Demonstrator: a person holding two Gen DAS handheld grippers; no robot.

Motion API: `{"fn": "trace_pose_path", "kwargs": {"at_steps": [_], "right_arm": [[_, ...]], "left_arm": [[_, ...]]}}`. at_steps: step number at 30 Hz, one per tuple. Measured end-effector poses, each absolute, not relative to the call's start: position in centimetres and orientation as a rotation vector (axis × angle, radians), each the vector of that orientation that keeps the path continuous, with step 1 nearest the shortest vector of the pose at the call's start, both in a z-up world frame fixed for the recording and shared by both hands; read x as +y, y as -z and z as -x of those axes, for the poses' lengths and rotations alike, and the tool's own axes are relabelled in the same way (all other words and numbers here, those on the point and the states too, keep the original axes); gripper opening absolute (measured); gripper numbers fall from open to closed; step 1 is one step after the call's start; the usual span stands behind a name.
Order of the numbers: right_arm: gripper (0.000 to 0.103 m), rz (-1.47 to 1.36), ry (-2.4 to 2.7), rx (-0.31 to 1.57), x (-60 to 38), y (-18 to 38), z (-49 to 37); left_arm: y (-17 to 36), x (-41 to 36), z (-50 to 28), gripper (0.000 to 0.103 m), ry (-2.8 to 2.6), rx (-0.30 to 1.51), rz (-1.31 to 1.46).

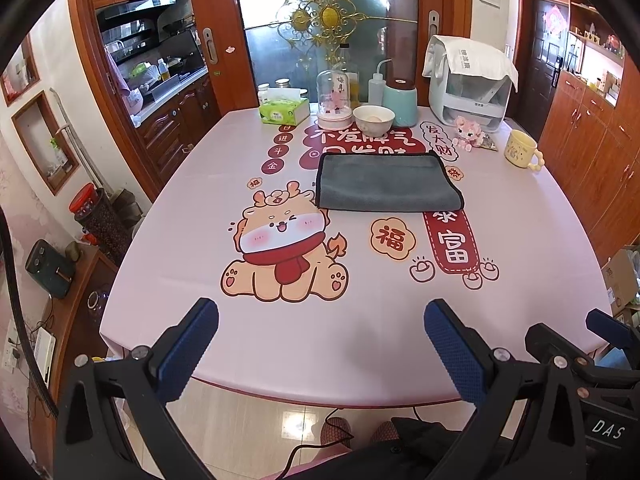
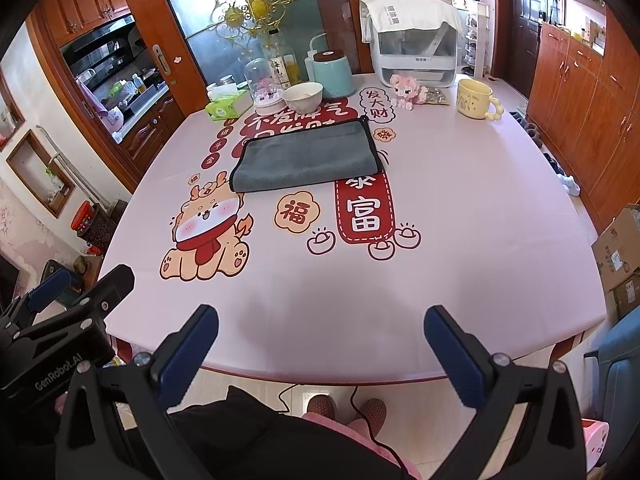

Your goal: Fold towel

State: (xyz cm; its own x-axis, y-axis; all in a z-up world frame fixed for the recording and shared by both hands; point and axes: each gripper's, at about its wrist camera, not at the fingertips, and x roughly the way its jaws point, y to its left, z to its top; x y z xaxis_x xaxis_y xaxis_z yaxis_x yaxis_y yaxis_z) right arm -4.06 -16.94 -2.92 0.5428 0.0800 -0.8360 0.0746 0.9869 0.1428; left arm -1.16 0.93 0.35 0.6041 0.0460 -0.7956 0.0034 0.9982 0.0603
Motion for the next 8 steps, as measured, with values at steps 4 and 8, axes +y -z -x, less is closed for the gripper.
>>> {"fn": "trace_pose_path", "kwargs": {"at_steps": [4, 8], "right_arm": [[0.103, -0.168, -0.003, 0.999, -16.97, 2.93, 4.02], [0.103, -0.167, -0.005, 1.004, -17.04, 3.18, 4.04]], "left_arm": [[-0.37, 0.93, 1.14, 0.102, -0.024, 0.924, -0.057], [0.15, 0.84, 1.34, 0.102, -0.025, 0.93, -0.053]]}}
